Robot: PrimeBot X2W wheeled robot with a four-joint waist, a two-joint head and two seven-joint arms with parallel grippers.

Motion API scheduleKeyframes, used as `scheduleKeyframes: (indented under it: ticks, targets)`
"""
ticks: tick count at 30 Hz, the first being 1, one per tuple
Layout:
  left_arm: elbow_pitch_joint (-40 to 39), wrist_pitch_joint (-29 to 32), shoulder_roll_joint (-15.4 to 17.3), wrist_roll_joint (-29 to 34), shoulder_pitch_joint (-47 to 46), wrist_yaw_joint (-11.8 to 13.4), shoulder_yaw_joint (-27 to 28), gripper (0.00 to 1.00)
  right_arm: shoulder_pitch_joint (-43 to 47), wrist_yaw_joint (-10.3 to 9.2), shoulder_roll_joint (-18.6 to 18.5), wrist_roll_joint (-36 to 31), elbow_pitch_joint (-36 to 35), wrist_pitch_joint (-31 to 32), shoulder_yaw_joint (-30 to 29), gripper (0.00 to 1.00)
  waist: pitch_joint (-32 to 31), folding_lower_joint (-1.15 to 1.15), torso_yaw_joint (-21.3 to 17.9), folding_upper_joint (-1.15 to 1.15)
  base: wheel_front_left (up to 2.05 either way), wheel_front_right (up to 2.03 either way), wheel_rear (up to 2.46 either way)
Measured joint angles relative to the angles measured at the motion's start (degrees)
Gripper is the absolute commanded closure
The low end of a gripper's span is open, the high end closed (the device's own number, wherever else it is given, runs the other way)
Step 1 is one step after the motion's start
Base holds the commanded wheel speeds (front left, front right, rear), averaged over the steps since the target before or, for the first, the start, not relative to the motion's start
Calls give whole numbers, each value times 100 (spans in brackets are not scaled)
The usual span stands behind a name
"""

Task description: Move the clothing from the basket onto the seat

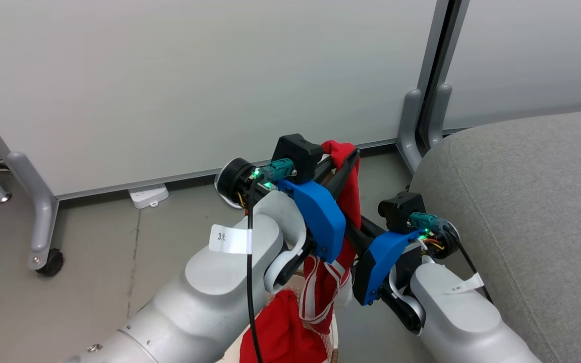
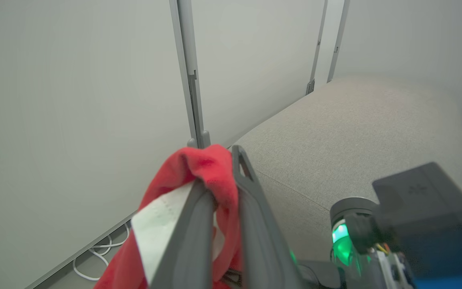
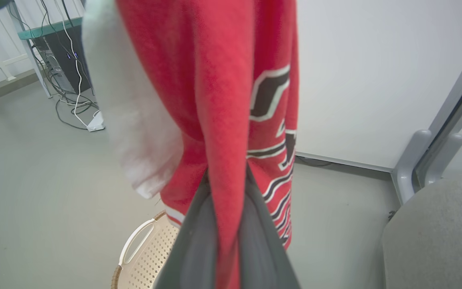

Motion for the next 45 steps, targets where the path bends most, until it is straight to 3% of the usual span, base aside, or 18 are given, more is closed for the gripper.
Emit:
scheduleKeyframes:
  ticks: [25, 26, 27, 28, 32, 38, 45]
  targets:
    - [264, -178, 0, -401, -209, 76, -330, 100, -395, 0, 0, 515, 628, -357, 642, 100, -45, 0, -137, 0, 0, 0, 0]
    - [271, -180, -1, -405, -215, 76, -336, 93, -403, 0, 0, 528, 638, -370, 660, 100, -43, 0, -140, 0, 0, 0, 0]
    - [278, -211, 0, -411, -218, 76, -336, 55, -411, 0, 0, 536, 645, -390, 678, 100, -39, 0, -144, 0, 0, 0, 0]
    - [287, -286, 0, -411, -218, 76, -334, 0, -424, 0, 0, 555, 648, -400, 693, 100, -33, 0, -150, 0, 0, 0, 0]
    - [375, -728, 101, -409, -105, 81, -240, 0, -441, 0, 0, 625, 627, -423, 746, 100, -3, 0, -208, 0, 0, 0, 0]
    - [123, -1103, 509, -339, 747, 210, 145, 0, -526, 0, 0, 619, 608, -476, 706, 100, 89, 0, -299, 0, 0, 0, 0]
    - [-1356, -1118, 1050, 825, 2308, 477, 1432, 0, -668, 0, -8, 415, 601, -514, 388, 100, 272, 0, -383, 0, 0, 0, 0]
